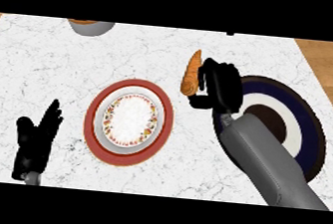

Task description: Pick the croissant from the plate and place it in the plate

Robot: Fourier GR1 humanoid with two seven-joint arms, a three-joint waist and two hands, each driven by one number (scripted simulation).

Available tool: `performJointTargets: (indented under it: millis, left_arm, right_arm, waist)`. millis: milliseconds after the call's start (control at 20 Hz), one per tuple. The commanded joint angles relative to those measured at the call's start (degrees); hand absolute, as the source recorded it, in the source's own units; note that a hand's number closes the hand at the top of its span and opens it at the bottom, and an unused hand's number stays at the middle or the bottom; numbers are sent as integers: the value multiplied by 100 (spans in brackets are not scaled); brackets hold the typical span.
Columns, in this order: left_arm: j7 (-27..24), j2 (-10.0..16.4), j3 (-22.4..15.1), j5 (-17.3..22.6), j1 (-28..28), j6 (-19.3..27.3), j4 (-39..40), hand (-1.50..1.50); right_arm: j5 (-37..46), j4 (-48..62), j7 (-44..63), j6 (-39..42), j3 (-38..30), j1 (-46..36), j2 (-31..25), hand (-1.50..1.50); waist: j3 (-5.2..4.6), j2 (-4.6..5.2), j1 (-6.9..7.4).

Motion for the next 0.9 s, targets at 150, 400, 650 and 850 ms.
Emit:
performJointTargets:
  millis: [150,400,650,850]
  left_arm:
    - [50,44,-26,106,87,-188,-199,0]
    - [145,55,-111,15,-144,-242,-406,0]
    - [-33,-73,-91,-76,-414,-370,36,0]
    - [137,-177,-150,-112,-519,-410,-64,0]
  right_arm:
    - [711,-2259,1674,325,-85,1055,-762,150]
    - [758,-4019,2199,909,-523,2178,-1725,150]
    - [671,-4523,2067,1145,-1101,2970,-1989,150]
    - [210,-4189,1638,1507,-1600,3013,-2121,150]
  waist:
    - [-1,90,156]
    - [11,221,486]
    - [14,285,667]
    - [15,294,705]
